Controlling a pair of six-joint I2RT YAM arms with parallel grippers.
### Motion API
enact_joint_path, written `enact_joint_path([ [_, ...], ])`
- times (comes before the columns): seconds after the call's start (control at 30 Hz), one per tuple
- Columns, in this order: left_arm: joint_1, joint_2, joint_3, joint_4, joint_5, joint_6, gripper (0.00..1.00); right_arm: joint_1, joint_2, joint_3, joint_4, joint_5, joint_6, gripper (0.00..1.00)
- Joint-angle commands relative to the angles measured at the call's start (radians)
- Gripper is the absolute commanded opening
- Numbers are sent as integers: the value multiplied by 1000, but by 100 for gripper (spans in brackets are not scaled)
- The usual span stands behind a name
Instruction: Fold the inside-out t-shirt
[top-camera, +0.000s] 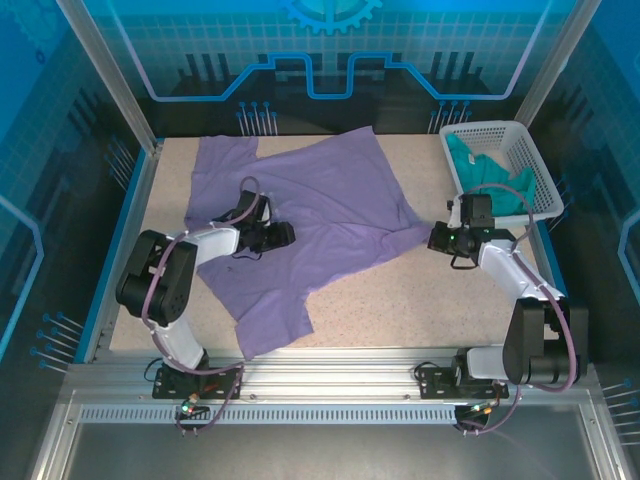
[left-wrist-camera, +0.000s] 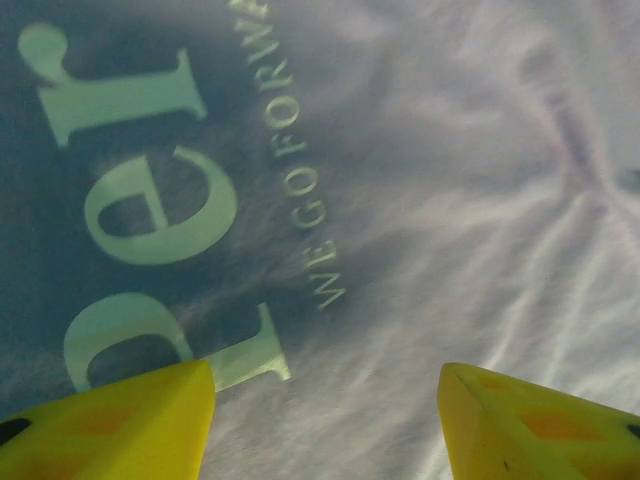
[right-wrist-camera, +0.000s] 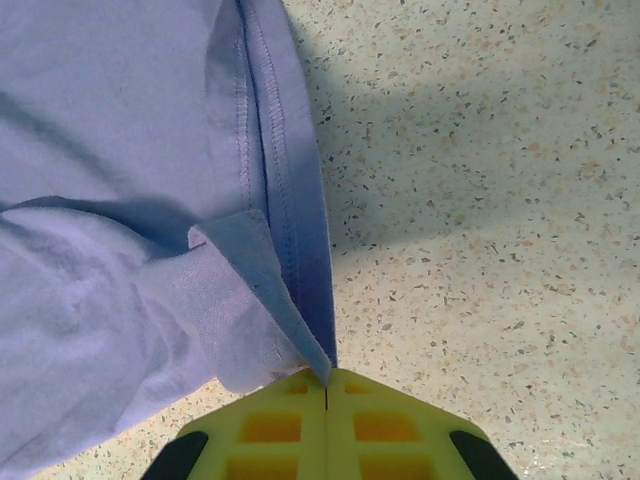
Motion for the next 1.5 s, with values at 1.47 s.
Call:
enact_joint_path([
  [1.47,-248,-661,-464,-402,-358,-189,62,179,-103,-51,-2,12,-32,0],
])
